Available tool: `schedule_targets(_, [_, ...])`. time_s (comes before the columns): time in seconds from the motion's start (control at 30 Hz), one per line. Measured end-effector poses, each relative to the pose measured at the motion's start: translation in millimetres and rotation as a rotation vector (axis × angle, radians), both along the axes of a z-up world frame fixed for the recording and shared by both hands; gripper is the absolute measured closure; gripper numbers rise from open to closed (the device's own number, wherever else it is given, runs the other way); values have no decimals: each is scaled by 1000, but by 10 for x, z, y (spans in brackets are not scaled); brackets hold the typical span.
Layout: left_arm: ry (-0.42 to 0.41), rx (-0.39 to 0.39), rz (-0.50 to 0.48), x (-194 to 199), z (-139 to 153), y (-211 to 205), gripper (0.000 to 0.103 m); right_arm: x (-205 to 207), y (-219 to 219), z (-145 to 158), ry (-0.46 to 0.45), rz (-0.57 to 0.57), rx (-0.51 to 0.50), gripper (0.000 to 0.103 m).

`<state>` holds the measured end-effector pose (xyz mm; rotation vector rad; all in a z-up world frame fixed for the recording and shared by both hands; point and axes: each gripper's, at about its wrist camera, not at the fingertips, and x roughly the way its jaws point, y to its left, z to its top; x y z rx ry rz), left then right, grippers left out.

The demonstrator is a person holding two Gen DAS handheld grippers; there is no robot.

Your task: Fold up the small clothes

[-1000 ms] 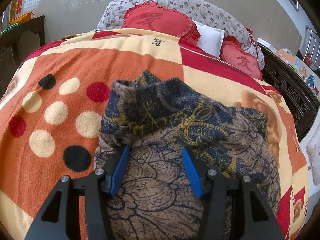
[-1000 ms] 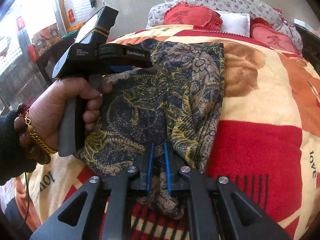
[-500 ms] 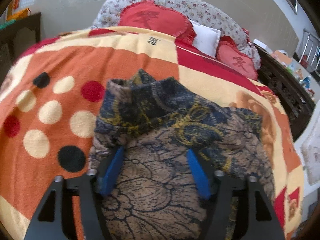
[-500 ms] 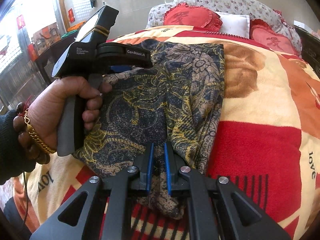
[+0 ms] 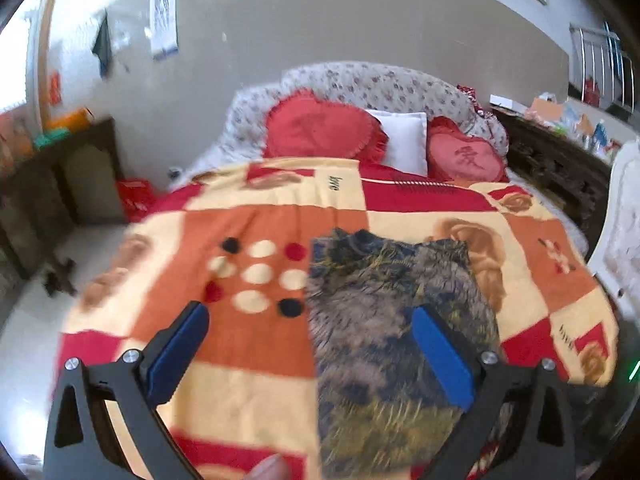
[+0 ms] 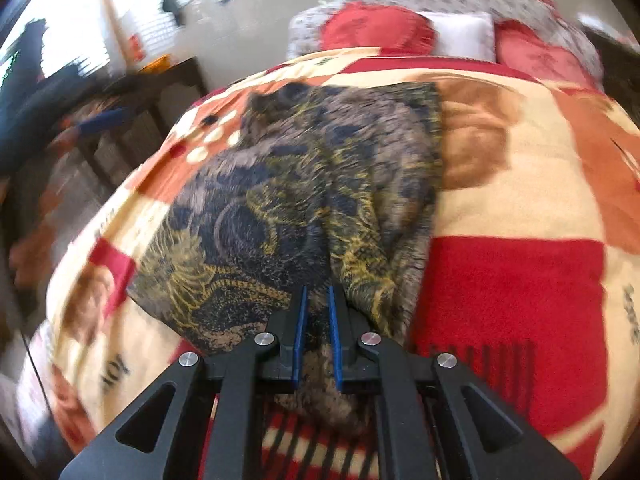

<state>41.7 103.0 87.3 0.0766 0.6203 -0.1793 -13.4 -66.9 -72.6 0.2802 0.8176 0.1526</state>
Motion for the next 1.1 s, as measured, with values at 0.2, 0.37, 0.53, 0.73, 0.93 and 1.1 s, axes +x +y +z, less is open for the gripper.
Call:
schedule_targets(0.2, [182, -108, -14, -393, -134, 46, 0, -577, -128, 469, -27, -128, -99, 55])
schedule_targets(0.37, [365, -50, -4, -509, -433, -150, 0, -886, -73, 559, 28, -113, -179, 54])
schedule_targets(0.53, [402, 5, -6, -726, -492, -357, 0, -1079, 1, 656, 42, -79, -180, 54])
schedule_targets(0.73, [395, 11, -21, -747, -441, -411, 0, -1146, -14, 776, 22, -91, -207, 54])
schedule_targets(0.93, [412, -3, -23, -723, -458, -406, 0, -1160, -96, 807, 25, -110, -208, 54])
schedule_targets(1.1, [415, 3, -15, -714, -483, -401, 0, -1162, -119, 801, 32, -116, -203, 54])
